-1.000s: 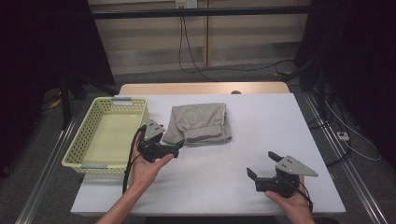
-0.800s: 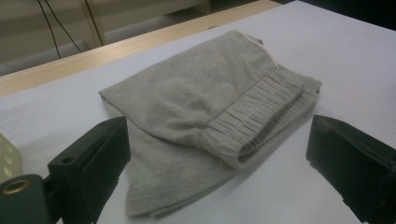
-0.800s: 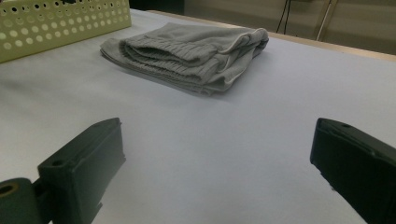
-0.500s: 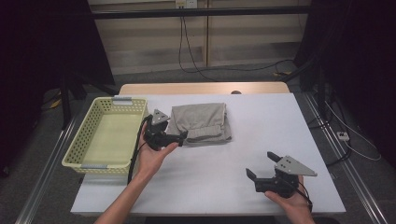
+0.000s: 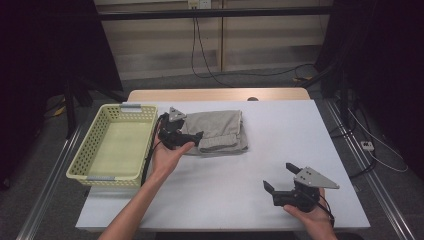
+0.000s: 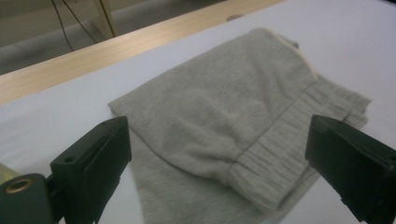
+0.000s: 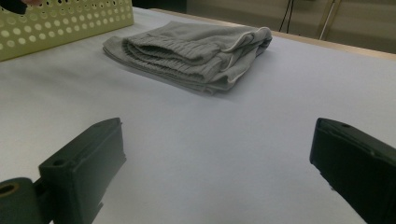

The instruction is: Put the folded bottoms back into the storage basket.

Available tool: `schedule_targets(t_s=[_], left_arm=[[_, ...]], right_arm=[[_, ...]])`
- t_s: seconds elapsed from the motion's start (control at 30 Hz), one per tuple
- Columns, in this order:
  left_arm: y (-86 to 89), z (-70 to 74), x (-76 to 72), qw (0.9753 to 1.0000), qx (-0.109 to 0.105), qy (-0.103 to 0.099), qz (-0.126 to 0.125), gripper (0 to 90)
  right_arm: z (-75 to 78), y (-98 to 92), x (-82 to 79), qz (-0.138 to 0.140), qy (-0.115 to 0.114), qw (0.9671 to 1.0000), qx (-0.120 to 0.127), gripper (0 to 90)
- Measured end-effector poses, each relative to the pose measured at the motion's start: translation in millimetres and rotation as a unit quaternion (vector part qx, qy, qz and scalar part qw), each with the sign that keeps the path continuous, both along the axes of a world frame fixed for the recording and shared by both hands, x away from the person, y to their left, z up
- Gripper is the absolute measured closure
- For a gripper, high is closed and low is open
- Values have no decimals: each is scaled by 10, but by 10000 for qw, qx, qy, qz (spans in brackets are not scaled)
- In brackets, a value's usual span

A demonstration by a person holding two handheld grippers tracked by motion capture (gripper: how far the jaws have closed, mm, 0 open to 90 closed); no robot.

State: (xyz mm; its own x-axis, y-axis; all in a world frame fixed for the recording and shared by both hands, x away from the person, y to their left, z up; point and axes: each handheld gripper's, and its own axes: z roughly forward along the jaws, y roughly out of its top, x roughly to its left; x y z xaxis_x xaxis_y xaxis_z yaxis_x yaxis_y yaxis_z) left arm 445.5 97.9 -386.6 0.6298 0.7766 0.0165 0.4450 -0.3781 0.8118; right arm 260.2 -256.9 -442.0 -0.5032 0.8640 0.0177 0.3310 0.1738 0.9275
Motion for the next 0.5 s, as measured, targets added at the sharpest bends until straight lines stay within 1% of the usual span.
schedule_targets(t_s=[0.1, 0.2, 0.3, 0.4, 0.43, 0.5], left_arm=[[-3, -27, 50, 10000, 9, -9, 43, 79], [3, -73, 128, 9999, -61, 13, 141, 85], [-6, -122, 215, 9995, -125, 128, 242, 99], [-27, -149, 299, 9993, -63, 197, 306, 106], [-40, -164, 327, 9992, -80, 202, 340, 110], [-54, -195, 389, 9988, -26, 337, 344, 118]], right_arm=[[-1, 0, 1, 9, 5, 10000, 5, 28], [-5, 1, 8, 15, 27, 10000, 2, 29], [-6, 7, 11, 21, 36, 10000, 5, 30], [-7, 8, 12, 29, 39, 10000, 6, 31], [-8, 9, 13, 36, 43, 10000, 7, 31], [-9, 8, 13, 50, 47, 10000, 12, 32]])
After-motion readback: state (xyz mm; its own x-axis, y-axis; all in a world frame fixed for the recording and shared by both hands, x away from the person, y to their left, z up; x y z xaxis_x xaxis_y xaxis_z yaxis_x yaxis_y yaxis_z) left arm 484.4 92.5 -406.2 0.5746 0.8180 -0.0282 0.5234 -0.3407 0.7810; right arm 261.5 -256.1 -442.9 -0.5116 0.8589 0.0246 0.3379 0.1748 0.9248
